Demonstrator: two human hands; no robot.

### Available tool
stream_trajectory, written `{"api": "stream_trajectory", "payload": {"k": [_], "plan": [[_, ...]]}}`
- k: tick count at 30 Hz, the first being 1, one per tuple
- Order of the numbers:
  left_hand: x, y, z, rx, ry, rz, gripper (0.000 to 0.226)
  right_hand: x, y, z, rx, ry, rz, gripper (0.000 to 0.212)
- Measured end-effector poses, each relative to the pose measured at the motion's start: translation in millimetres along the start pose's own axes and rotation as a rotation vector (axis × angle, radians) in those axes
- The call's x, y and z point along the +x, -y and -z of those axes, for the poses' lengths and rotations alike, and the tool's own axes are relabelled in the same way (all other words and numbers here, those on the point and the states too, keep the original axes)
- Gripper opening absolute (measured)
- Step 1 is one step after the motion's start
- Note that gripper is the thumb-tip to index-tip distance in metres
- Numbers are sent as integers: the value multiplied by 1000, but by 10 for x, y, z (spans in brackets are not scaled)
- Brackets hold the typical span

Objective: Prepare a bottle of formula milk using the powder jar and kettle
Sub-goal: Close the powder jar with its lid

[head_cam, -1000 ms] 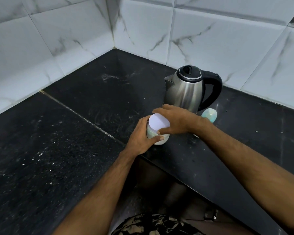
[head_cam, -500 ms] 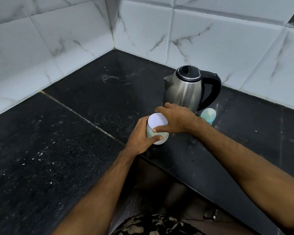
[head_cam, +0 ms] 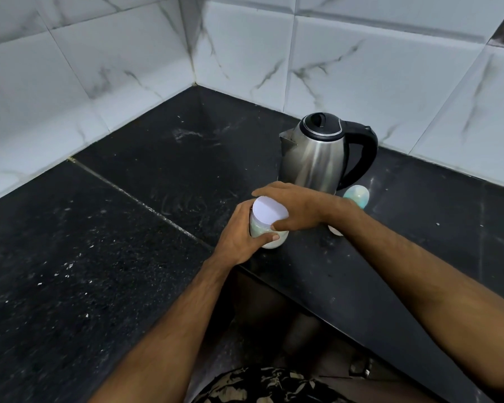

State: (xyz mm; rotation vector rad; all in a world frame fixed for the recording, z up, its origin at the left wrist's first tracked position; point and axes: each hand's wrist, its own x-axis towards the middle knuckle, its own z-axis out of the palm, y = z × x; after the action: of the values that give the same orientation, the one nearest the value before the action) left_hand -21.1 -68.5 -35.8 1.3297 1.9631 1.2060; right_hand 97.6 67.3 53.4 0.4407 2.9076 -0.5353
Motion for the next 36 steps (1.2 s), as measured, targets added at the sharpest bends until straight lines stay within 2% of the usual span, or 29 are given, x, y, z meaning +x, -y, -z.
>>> {"api": "stream_trajectory", "payload": {"k": [5,7,11,13,17,23,29,36], "plan": [[12,-17,6,14,9,15,86,1,47,-75,-168,-119,-176,85],[7,-25,5,17,14,21,87,3,46,-94,-140,-119,-144,87],[2,-8,-1,16,5,10,87,23,-7,-55,20,-3,8,83],[9,-10,0,20,8,16,87,27,9,-72,-16,-39,-21,79],[29,1,-6,23,18,28,88,10,28,-98,-181,-116,-148,86],[23,32,-13,28,17,18,86,-36,25,-92,39,-28,-72,83],[22,12,-20,37,5,8,84,-108,80,-252,81,-167,-116,86],[5,0,-58,27,-21,16,84,-132,140,-339,107,-237,-142,84]]}}
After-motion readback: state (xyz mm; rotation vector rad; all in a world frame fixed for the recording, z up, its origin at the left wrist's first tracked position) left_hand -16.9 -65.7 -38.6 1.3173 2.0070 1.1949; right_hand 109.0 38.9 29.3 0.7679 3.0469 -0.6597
